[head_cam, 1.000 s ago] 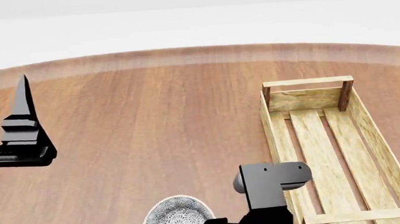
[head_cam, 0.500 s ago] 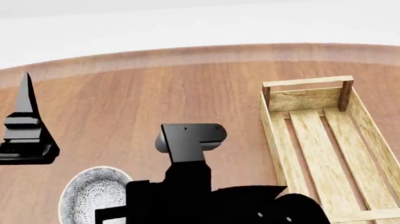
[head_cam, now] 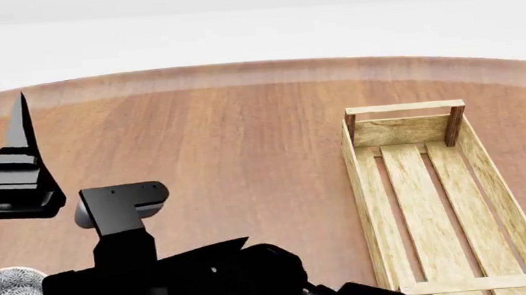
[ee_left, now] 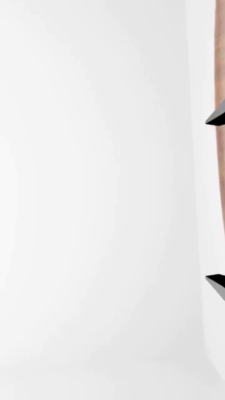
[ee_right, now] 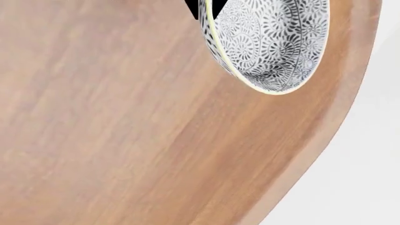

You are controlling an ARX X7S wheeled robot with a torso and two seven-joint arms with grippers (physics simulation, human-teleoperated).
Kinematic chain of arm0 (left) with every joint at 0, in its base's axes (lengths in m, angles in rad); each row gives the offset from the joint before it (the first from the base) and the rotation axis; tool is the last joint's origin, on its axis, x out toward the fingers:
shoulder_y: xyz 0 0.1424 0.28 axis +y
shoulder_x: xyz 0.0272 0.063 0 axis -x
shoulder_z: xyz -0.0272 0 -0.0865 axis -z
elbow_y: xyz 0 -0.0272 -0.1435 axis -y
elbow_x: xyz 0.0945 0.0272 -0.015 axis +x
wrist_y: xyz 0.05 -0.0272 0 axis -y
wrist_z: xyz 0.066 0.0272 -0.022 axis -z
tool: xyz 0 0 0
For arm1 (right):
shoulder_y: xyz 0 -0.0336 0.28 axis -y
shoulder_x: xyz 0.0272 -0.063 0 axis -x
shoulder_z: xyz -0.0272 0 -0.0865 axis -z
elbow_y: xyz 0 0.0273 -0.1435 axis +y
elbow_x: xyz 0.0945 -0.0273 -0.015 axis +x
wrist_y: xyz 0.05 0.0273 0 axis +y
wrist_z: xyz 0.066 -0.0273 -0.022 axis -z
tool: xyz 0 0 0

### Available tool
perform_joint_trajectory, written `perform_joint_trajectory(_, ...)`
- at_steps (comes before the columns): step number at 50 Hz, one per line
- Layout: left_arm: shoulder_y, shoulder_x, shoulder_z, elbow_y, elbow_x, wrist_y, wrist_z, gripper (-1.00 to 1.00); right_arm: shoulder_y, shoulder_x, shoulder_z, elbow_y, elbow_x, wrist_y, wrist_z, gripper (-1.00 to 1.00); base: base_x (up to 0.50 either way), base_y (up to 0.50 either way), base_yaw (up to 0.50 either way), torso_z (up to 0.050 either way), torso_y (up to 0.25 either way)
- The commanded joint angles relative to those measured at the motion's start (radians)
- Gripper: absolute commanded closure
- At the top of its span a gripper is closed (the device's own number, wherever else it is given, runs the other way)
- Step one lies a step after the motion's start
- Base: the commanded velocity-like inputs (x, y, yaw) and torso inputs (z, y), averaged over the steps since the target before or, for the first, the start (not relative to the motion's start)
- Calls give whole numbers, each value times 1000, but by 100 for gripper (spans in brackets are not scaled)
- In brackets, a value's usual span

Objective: Stack the right bowl on the left bowl and place them in the tray.

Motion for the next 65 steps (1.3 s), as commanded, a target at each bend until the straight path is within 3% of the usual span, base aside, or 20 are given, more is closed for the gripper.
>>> perform_joint_trajectory(1,-4,-2,-21,27,-27,-27,-15,-100,69,-12,-226,8,117,-133,-69,100,0,0,0,0,0)
perform_joint_trajectory(28,-1,-19,-28,8,-35,-4,-18,-100,16,-12,-218,-81,-15,-76,-105,100,0,0,0,0,0)
perform_joint_trajectory(65,12,-25,-58,24,-77,-3,-39,-100,-29,-12,-218,-54,-20,39,-98,100,0,0,0,0,0)
